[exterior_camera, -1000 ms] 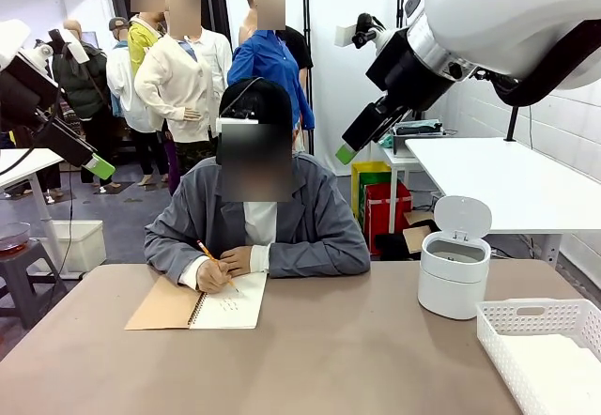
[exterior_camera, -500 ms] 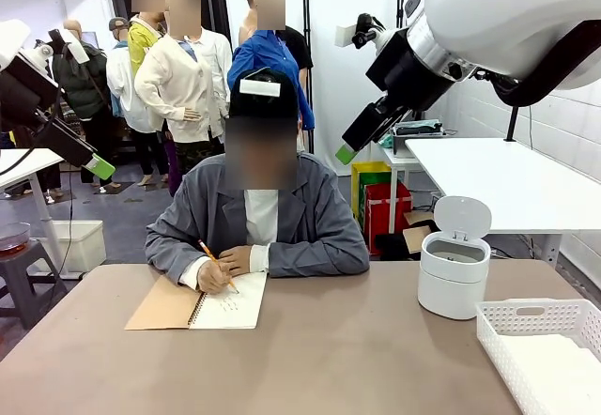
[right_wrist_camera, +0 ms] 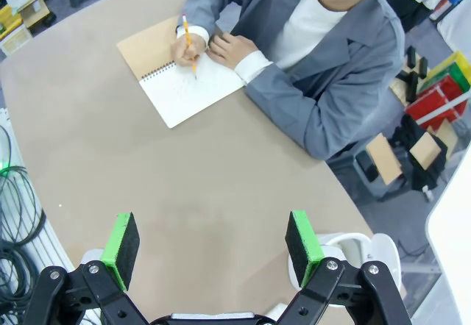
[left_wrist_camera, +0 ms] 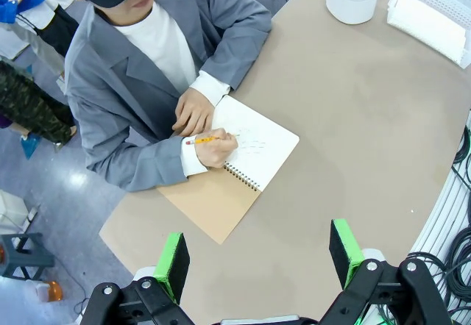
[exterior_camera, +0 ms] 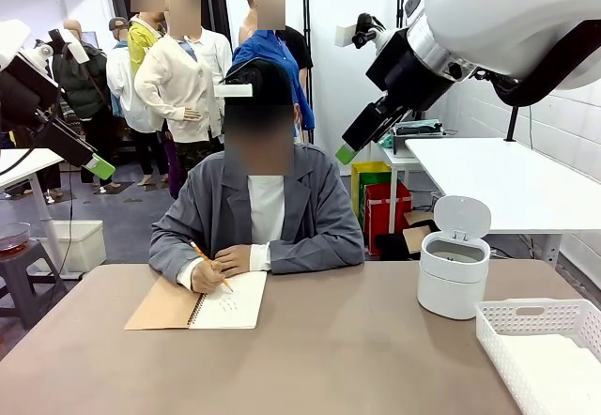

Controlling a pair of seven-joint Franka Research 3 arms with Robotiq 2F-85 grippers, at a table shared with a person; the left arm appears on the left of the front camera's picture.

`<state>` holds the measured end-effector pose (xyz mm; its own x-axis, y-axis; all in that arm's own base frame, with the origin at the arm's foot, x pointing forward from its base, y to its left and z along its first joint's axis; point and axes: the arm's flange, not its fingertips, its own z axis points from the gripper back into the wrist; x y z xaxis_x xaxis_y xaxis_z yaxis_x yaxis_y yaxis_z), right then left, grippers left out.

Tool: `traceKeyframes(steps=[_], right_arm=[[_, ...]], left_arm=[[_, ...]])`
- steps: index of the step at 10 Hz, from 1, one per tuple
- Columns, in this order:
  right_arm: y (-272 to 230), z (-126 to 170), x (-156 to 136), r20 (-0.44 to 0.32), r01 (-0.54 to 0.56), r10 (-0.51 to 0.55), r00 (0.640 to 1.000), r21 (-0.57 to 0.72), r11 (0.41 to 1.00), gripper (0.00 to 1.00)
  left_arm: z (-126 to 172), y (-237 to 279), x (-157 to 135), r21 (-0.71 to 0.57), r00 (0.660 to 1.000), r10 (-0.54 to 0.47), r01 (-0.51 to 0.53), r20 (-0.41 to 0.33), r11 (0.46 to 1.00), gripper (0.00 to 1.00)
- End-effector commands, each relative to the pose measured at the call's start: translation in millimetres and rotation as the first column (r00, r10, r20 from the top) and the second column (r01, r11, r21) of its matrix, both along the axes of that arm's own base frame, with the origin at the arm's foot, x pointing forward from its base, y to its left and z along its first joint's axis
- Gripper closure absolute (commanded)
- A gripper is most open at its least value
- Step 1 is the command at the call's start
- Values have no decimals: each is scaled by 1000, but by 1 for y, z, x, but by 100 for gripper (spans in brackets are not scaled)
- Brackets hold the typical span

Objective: Sort the paper based on its condition.
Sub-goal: If a person hands you a paper, place it in the Organizing basket , and if it's crumpled, put it in the Trash can.

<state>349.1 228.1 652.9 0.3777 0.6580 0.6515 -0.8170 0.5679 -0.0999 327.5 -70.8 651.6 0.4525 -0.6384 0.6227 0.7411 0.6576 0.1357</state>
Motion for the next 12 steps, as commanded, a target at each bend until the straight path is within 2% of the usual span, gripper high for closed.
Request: traceKeyframes(steps=[1, 12], right_arm=[[-1, -1, 1, 1, -2, 2, 1000, -3, 1000, 0], [-1, -1, 1, 1, -2, 2, 1000, -3, 1000, 0]], left_arm=[[1, 0, -1, -4, 1000, -1, 1, 3, 1000, 0], [1, 0, -1, -4, 1000, -1, 1, 3, 1000, 0]])
